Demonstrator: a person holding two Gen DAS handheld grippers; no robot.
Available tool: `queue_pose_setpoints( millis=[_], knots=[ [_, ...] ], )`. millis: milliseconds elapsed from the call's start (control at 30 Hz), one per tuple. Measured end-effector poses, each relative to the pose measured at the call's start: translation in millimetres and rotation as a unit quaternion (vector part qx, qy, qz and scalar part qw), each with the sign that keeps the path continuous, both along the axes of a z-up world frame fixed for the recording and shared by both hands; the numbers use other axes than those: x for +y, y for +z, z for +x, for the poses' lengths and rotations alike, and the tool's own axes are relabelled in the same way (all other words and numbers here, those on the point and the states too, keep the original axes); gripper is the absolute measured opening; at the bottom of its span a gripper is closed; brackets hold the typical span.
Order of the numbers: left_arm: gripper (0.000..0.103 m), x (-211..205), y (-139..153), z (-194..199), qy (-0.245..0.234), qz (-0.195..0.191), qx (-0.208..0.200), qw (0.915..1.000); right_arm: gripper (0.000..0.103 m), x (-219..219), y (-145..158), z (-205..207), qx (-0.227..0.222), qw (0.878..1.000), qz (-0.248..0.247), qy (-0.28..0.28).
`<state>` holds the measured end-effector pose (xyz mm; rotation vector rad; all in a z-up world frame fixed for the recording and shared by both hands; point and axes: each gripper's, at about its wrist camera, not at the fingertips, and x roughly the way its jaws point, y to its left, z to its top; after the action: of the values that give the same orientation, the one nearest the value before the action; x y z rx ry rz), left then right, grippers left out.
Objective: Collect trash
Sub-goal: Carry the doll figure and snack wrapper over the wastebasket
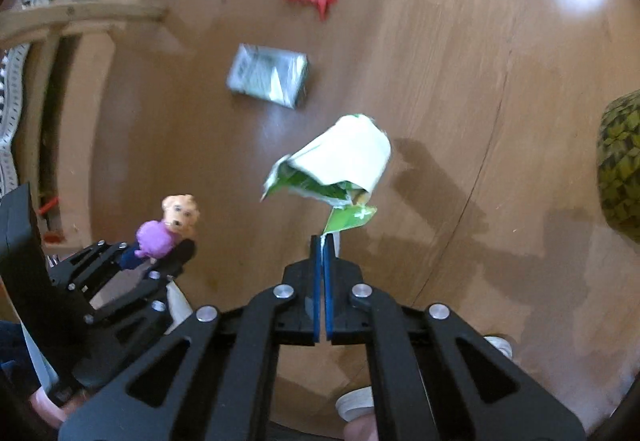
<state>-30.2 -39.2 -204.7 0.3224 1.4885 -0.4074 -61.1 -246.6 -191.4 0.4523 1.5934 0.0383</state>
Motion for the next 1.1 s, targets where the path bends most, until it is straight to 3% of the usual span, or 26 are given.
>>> queue_pose_setpoints(
  millis=[200,400,533,667,767,867,1100],
  knots=[
    [0.026,5,66,5,0.022,-0.001,-0.037,0.9991,0.002,-11,71,10,-0.067,0.998,-0.001,-0.016],
    [0.026,-10,141,15,0.03,-0.014,-0.07,0.997,0.002,-28,163,9,-0.137,0.99,-0.021,-0.013],
    [0.026,-16,187,24,-0.007,-0.001,-0.093,0.9956,0.002,-36,210,3,-0.163,0.985,-0.051,0.0],
    [0.026,-17,224,26,-0.032,-0.023,-0.138,0.9896,0.002,-52,240,-5,-0.193,0.98,-0.053,-0.011],
    [0.026,-19,227,29,-0.003,-0.045,-0.159,0.9862,0.002,-64,241,-6,-0.202,0.978,-0.031,-0.048],
    [0.026,-20,217,35,0.025,-0.072,-0.122,0.9896,0.002,-73,233,2,-0.198,0.977,-0.013,-0.078],
    [0.026,-38,187,43,0.012,-0.056,-0.087,0.9945,0.002,-76,229,14,-0.185,0.977,-0.012,-0.101]
  ],
)
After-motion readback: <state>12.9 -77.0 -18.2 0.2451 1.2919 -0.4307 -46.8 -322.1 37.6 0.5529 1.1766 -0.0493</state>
